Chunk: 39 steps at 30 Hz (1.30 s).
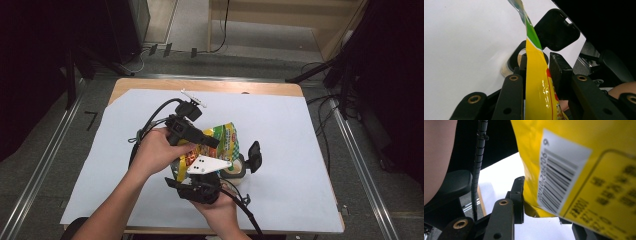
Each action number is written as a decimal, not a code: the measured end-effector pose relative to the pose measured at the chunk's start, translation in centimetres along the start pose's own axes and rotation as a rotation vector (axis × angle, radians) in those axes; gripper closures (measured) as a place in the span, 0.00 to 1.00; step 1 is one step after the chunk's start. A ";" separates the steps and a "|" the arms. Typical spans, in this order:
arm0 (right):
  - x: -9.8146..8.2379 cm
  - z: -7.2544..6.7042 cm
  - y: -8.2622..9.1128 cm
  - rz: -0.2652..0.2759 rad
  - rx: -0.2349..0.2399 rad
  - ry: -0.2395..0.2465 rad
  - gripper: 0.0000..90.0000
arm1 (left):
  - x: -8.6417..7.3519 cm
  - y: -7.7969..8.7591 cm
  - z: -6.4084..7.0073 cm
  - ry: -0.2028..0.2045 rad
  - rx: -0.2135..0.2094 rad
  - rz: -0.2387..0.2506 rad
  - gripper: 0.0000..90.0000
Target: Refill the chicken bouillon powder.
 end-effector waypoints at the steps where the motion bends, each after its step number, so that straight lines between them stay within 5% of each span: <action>1: 0.0 0.0 0.0 -0.001 -0.002 0.001 0.73 | 0.0 0.0 0.0 0.002 -0.001 0.003 0.81; 7: 0.1 0.1 0.1 0.000 -0.039 0.041 0.73 | 0.0 0.2 0.0 0.001 0.000 0.012 0.81; 21: -0.2 0.1 -0.2 0.025 0.014 -0.028 0.71 | 0.0 -0.3 0.2 -0.008 0.017 -0.006 0.82; 39: -0.1 0.1 0.0 0.024 0.017 -0.022 0.73 | 0.0 -0.1 0.3 -0.006 0.013 0.005 0.82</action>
Point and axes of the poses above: each handheld gripper's, and its own axes: y roughly backward along the jaws, x roughly out of its top, z roughly to its right, the point moved 6 cm from there along -y, roughly forward along the jaws, and after that the axes turned 9 degrees about -z, right-handed, at the moved point
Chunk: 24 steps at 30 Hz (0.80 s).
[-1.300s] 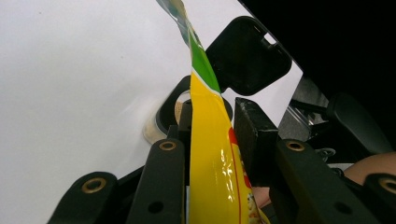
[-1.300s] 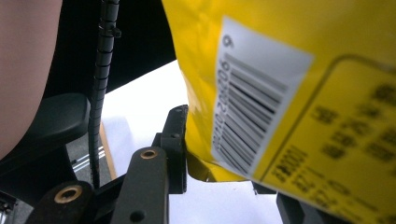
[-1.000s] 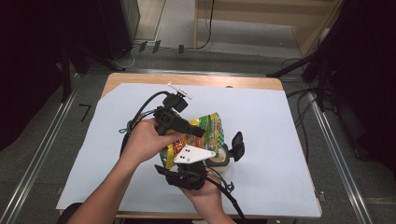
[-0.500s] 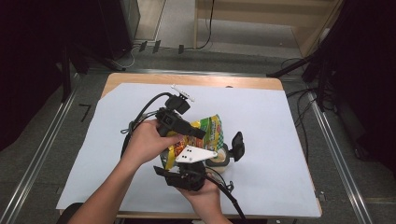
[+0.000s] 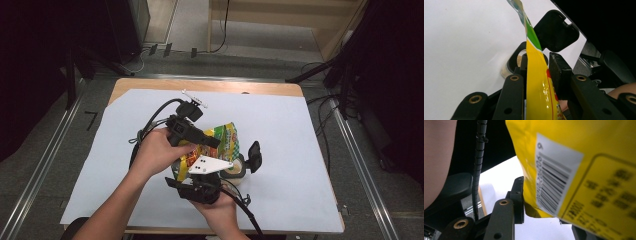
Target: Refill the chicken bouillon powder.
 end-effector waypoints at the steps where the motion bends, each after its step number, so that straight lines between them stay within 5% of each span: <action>1: 0.0 0.0 0.0 -0.001 0.004 -0.005 0.73 | 0.0 0.0 0.0 0.003 0.002 0.000 0.82; 24: 0.2 -0.2 0.1 -0.021 0.001 0.006 0.73 | 0.0 0.2 -0.2 0.014 -0.007 0.001 0.82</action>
Point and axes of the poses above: each handheld gripper's, and its own axes: y roughly backward along the jaws, x roughly out of its top, z roughly to its right, the point moved 6 cm from there along -y, roughly forward along the jaws, and after that the axes turned 9 degrees about -z, right-handed, at the moved point
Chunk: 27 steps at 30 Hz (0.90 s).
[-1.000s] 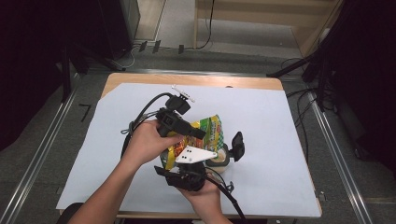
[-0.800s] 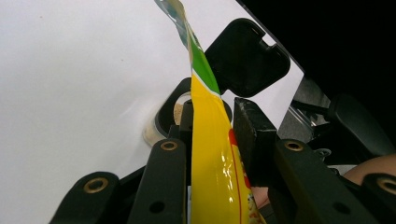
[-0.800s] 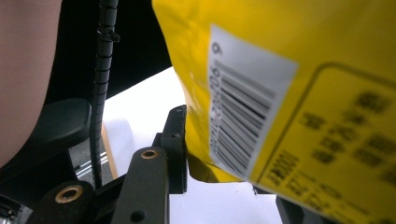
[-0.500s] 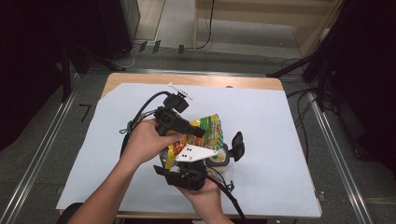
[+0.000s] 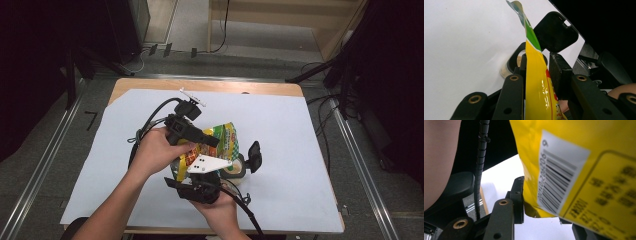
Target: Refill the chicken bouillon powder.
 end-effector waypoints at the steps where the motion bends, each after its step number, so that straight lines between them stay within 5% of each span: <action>1: 0.0 0.0 0.0 0.001 0.004 -0.007 0.73 | 0.0 -0.1 0.0 -0.002 0.003 -0.004 0.82; 27: -0.5 0.0 -0.2 0.002 0.008 -0.025 0.74 | -0.1 -0.5 0.0 -0.006 0.003 -0.020 0.82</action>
Point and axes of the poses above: each handheld gripper's, and its own axes: y roughly backward along the jaws, x roughly out of its top, z roughly to its right, the point moved 6 cm from there along -y, roughly forward along the jaws, and after that the axes turned 9 degrees about -z, right-handed, at the moved point
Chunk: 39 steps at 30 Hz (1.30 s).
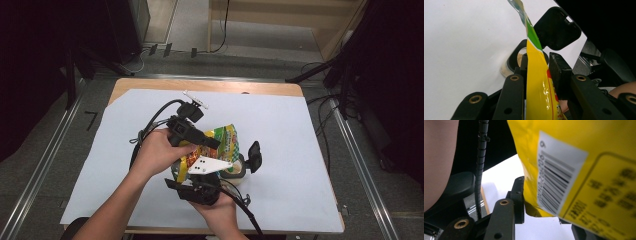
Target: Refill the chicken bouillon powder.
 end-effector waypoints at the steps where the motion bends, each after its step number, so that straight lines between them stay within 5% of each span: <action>1: 0.0 0.0 0.0 -0.001 0.006 -0.001 0.74 | 0.0 0.0 0.0 0.000 -0.003 0.000 0.82; 39: 0.3 0.5 0.2 -0.022 -0.001 0.003 0.73 | 0.5 0.1 -0.5 0.018 -0.029 0.012 0.82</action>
Point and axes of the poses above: each handheld gripper's, and its own axes: y roughly backward along the jaws, x roughly out of its top, z roughly to its right, the point moved 6 cm from there along -y, roughly forward along the jaws, and after that the axes turned 9 degrees about -z, right-handed, at the moved point
